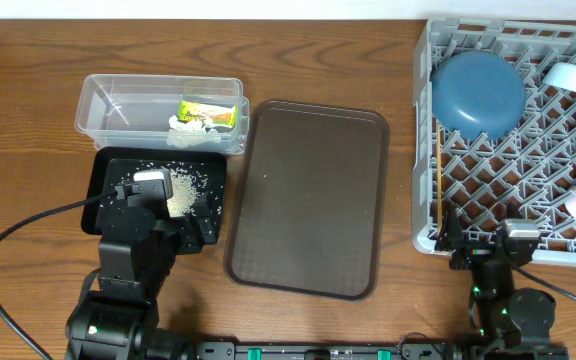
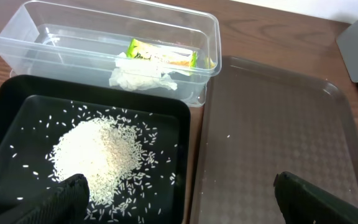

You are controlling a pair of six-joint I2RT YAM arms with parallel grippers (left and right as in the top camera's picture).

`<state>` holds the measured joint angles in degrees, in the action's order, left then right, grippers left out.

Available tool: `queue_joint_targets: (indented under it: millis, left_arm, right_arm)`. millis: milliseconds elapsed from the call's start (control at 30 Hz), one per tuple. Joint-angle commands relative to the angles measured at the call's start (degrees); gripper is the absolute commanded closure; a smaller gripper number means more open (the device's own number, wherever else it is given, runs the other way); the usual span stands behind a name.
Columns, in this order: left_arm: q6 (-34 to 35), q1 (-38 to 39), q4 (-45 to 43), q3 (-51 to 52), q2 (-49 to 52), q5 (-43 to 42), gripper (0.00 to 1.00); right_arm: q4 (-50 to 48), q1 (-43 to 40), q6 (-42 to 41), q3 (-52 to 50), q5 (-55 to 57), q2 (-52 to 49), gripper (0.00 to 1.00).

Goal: Sort waste into correct bins and load items into the dishwasher rack

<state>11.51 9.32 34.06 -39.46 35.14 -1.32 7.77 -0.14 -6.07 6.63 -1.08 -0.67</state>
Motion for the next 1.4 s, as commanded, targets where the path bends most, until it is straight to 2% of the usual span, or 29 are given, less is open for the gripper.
queue_joint_targets:
  millis: [0,200,400,1367]
  left_arm:
    - [-1.0,-0.2,-0.1,0.3,0.0,0.5,0.02]
    - [-1.0,-0.2,-0.1,0.3,0.0,0.5,0.02]
    - [-1.0,-0.2,-0.1,0.3,0.0,0.5,0.02]
    - [-1.0,-0.2,-0.1,0.3,0.0,0.5,0.02]
  right_arm:
    - [-5.7,0.6,0.1,-4.4,0.9,0.4,0.01]
    - [-9.3,0.5,0.1,-6.3,2.6,0.3,0.01]
    - [-3.6,0.5,0.1,-6.3,2.5,0.3,0.01]
    - [-3.7,0.6,0.1,-6.3,2.6,-0.5,0.01]
